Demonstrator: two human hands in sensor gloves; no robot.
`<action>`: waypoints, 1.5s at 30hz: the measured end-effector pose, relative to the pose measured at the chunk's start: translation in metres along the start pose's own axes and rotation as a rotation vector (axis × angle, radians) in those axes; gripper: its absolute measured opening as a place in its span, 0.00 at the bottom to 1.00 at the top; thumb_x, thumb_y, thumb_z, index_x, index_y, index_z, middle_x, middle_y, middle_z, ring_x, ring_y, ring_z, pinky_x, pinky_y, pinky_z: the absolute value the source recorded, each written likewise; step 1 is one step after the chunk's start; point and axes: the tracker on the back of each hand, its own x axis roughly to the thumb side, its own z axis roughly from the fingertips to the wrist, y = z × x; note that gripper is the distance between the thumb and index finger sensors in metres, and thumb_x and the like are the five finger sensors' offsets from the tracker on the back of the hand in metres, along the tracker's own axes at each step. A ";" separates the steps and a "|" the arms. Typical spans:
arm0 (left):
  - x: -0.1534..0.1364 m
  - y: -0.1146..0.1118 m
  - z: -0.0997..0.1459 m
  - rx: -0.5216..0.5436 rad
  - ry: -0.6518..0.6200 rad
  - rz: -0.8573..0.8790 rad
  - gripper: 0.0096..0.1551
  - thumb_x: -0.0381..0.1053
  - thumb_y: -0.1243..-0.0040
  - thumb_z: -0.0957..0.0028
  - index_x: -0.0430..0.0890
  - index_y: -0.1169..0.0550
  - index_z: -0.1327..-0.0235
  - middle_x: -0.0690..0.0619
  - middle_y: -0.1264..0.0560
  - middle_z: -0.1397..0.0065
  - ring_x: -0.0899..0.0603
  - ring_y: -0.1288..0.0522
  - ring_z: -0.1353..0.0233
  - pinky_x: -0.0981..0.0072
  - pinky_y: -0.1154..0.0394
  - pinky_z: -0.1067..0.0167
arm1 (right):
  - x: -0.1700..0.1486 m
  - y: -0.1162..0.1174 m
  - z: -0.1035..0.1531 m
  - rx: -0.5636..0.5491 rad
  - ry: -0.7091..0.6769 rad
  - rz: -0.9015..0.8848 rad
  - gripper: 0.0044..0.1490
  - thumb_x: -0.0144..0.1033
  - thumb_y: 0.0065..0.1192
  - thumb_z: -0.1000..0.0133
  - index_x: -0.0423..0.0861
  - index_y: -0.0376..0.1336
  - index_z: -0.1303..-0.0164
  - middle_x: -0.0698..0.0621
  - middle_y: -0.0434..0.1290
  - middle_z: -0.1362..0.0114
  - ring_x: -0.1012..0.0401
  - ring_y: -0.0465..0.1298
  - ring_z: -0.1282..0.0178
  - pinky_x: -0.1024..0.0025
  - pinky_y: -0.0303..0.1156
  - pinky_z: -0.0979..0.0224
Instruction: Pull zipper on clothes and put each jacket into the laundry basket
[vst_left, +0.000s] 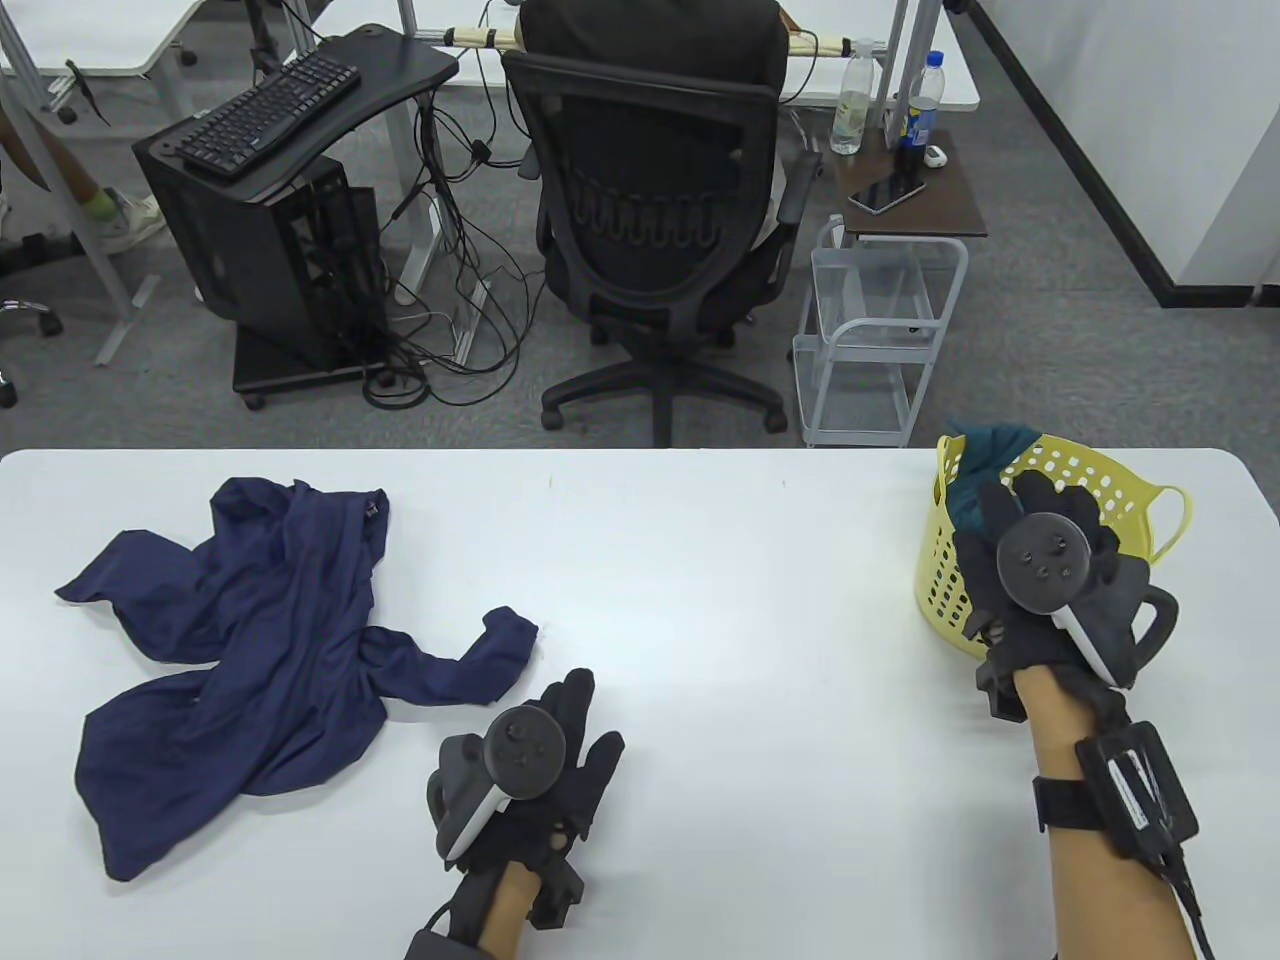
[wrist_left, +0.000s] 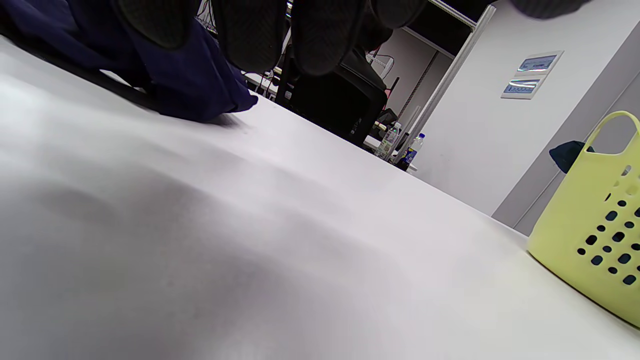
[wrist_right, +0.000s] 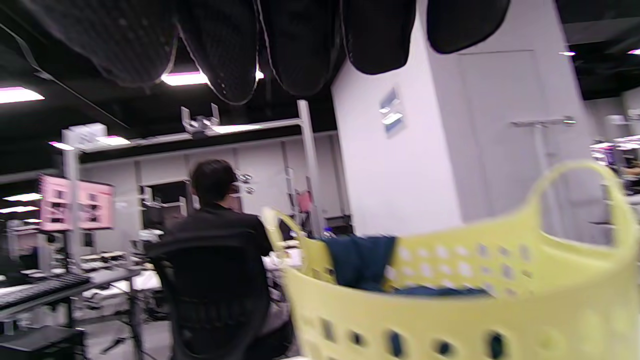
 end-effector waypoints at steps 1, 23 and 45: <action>-0.001 0.000 0.000 0.003 0.001 0.000 0.45 0.74 0.53 0.54 0.59 0.42 0.23 0.50 0.34 0.17 0.33 0.34 0.22 0.33 0.37 0.33 | 0.012 -0.007 0.008 -0.011 -0.036 -0.014 0.36 0.58 0.61 0.44 0.60 0.62 0.24 0.52 0.61 0.13 0.39 0.60 0.16 0.36 0.57 0.23; 0.004 -0.017 -0.004 -0.047 -0.002 -0.074 0.45 0.74 0.53 0.55 0.59 0.41 0.23 0.50 0.33 0.18 0.33 0.33 0.22 0.33 0.37 0.33 | 0.055 0.152 0.133 0.333 -0.209 -0.085 0.40 0.64 0.59 0.46 0.62 0.59 0.22 0.56 0.64 0.14 0.40 0.60 0.16 0.38 0.59 0.23; -0.034 0.070 -0.059 0.185 0.257 -0.436 0.41 0.75 0.51 0.57 0.72 0.39 0.26 0.62 0.39 0.13 0.40 0.45 0.15 0.37 0.41 0.27 | 0.037 0.150 0.148 0.288 -0.227 -0.127 0.43 0.67 0.58 0.47 0.61 0.58 0.21 0.54 0.65 0.15 0.41 0.65 0.19 0.39 0.62 0.24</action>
